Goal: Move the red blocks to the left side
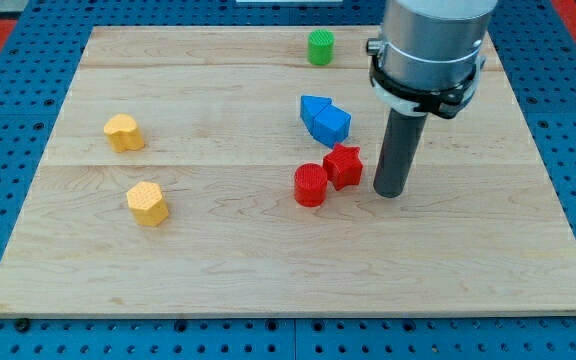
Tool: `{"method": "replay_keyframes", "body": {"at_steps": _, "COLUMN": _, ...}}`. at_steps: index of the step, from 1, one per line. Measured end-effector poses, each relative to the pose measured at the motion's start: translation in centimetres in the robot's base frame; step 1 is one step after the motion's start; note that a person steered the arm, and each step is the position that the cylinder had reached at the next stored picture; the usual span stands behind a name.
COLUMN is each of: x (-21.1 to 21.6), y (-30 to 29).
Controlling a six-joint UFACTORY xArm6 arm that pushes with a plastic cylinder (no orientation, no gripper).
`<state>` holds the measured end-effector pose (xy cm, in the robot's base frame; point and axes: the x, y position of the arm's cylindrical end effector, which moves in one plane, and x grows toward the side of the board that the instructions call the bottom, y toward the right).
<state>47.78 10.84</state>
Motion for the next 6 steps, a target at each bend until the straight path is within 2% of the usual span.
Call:
{"method": "replay_keyframes", "body": {"at_steps": 1, "x": -1.1, "y": -4.4}}
{"method": "replay_keyframes", "body": {"at_steps": 2, "x": -2.2, "y": -11.2}}
{"method": "replay_keyframes", "body": {"at_steps": 3, "x": -2.4, "y": -11.2}}
{"method": "replay_keyframes", "body": {"at_steps": 4, "x": -1.9, "y": -6.0}}
{"method": "replay_keyframes", "body": {"at_steps": 5, "x": 1.1, "y": -2.0}}
{"method": "replay_keyframes", "body": {"at_steps": 6, "x": 4.7, "y": -5.3}}
